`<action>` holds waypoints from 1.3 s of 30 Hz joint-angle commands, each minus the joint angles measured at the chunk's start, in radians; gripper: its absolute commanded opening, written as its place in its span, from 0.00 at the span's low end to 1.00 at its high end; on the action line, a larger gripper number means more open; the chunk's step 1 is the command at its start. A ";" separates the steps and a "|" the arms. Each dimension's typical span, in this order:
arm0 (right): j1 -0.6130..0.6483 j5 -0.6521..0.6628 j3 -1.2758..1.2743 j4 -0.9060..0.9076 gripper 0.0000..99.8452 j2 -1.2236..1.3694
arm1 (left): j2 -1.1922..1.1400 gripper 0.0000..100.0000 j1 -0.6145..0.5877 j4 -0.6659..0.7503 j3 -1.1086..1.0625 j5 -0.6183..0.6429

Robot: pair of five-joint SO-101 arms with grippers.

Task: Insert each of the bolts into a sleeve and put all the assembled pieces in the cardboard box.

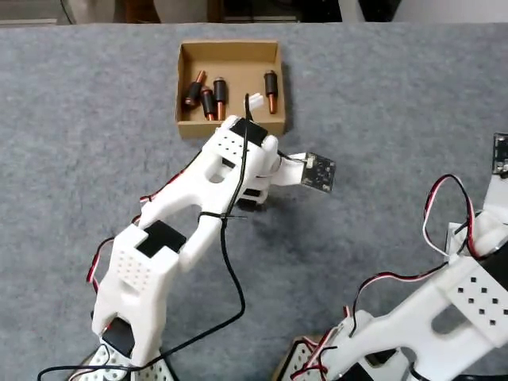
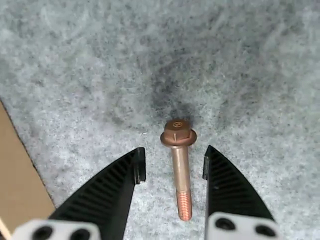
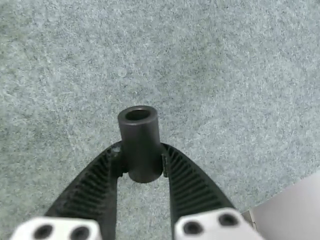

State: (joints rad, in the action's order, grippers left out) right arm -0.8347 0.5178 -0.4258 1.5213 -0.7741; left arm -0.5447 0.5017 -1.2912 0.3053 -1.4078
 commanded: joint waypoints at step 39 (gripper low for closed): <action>-0.015 0.011 0.012 -0.052 0.00 -0.030 | -0.185 0.14 -0.060 -0.190 0.324 0.138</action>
State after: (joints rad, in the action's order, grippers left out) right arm -0.8347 0.5178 -0.4273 1.4937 -0.7741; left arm -0.7426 0.4557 -1.4799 0.6245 -1.2758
